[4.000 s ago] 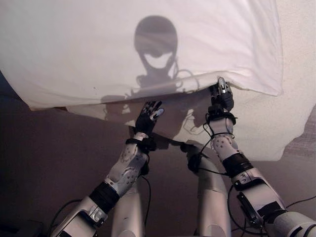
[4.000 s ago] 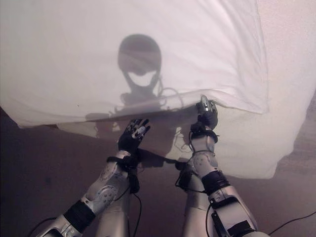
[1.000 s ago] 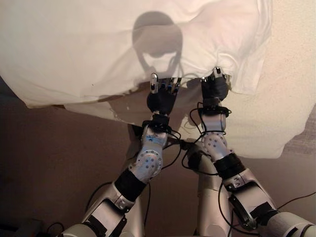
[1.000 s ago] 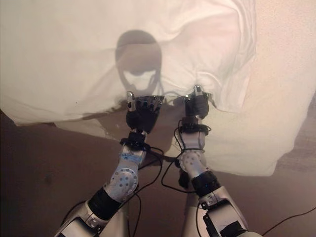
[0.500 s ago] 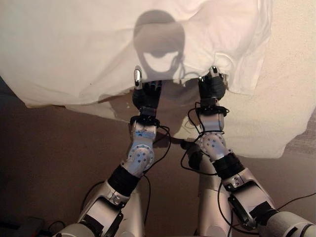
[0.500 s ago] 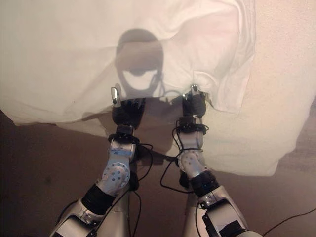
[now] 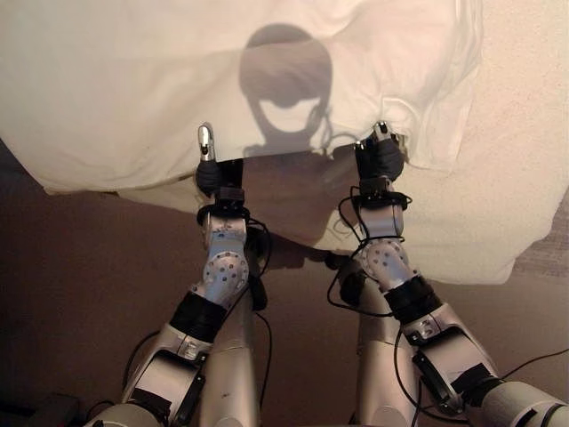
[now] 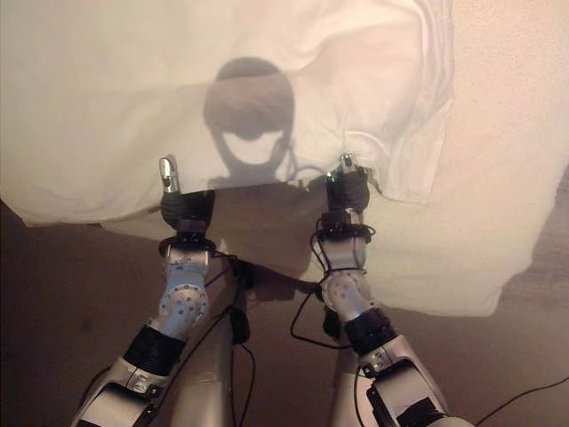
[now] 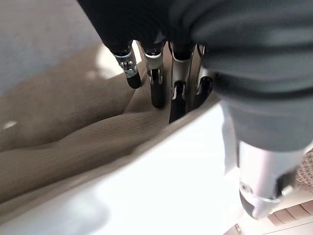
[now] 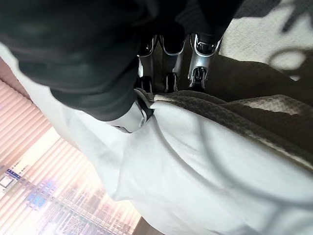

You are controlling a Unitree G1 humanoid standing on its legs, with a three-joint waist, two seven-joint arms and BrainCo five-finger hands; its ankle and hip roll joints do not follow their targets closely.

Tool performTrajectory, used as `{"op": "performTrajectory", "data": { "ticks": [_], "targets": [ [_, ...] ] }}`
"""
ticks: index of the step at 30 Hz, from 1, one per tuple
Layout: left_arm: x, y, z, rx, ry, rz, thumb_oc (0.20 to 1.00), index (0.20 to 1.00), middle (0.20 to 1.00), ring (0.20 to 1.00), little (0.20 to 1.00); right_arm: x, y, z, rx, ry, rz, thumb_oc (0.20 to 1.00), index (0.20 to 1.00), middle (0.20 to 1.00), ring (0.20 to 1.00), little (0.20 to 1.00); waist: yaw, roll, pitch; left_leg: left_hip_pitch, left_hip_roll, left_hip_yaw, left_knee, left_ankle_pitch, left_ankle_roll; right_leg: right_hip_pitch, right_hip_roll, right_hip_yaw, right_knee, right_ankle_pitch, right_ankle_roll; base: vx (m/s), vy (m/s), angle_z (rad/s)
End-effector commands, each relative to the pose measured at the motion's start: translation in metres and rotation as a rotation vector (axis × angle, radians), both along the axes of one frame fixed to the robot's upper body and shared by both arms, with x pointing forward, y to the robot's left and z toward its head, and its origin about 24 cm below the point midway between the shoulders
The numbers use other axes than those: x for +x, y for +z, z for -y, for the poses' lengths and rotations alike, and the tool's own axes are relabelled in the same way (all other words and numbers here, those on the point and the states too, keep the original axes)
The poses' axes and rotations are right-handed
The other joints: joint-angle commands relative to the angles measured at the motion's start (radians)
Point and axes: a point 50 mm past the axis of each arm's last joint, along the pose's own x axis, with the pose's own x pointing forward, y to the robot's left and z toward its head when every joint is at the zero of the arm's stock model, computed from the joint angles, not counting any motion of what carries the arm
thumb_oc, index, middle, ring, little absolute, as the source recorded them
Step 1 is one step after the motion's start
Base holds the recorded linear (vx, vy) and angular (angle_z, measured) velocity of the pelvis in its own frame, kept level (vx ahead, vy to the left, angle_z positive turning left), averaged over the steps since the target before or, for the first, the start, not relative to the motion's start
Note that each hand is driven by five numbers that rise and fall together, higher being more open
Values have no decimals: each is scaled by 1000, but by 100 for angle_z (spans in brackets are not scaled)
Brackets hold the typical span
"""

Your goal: Make the bed

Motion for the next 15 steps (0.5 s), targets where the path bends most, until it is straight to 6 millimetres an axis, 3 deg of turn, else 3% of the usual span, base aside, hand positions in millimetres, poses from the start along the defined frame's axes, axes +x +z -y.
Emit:
{"op": "performTrajectory", "data": {
  "ticks": [1, 15],
  "targets": [
    [-13, 32, -62, -15, 279, 171, 1000, 1000, 1000, 1000, 1000, -12, 10, 50, 0, -158, 98, 200, 200, 200, 200, 200, 2, 30, -17, 42, 37, 32, 163, -193, -53, -2, -28, 5, -120, 212, 90, 0, 0, 0],
    [-15, 28, -84, 9, 366, 146, 1000, 1000, 1000, 1000, 1000, -14, 10, 54, -20, -161, 108, 200, 200, 200, 200, 200, 6, 35, -17, 43, 32, 30, 166, -196, -52, -6, -27, 11, -110, 209, 89, 0, 0, 0]
  ]
}}
